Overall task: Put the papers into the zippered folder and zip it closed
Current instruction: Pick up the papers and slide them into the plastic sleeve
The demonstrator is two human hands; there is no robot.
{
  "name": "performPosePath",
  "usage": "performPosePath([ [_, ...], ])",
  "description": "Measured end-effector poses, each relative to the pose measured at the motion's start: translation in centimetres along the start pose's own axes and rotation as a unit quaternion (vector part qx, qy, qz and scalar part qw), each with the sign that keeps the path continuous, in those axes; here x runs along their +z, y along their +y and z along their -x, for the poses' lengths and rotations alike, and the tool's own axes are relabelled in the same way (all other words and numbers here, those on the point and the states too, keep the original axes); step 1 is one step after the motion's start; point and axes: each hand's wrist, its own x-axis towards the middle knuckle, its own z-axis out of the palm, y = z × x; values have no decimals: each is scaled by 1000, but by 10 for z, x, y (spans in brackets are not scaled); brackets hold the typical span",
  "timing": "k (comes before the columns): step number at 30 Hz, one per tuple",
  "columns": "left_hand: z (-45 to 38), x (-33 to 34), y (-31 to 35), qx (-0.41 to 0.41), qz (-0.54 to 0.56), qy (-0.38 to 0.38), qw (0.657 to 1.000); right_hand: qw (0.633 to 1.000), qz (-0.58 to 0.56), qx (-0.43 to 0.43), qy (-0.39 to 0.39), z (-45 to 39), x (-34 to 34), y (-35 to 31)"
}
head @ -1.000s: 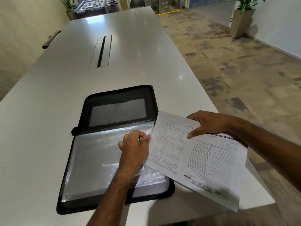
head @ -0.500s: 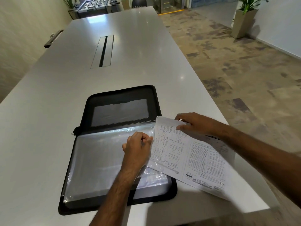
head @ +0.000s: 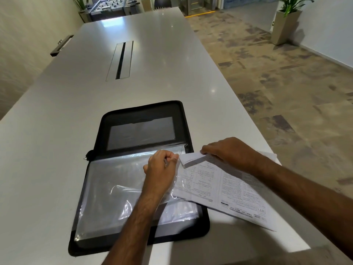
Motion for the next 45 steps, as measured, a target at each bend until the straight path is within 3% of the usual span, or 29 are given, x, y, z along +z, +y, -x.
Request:
performPosePath([
  [5, -5, -2, 2, 1, 1, -2, 1000, 999, 46, -11, 12, -11, 4, -8],
  [18, -3, 3, -6, 30, -35, 36, 998, 988, -126, 65, 54, -41, 15, -19],
  [22, -3, 7, -9, 33, -45, 38, 998, 986, -123, 79, 74, -47, 23, -27],
  [37, -3, 12, -14, 39, -51, 35, 997, 960, -111, 231, 116, -81, 43, -32],
  [45, 0, 15, -19, 44, -57, 28, 997, 934, -227, 275, 35, -96, 40, -22],
])
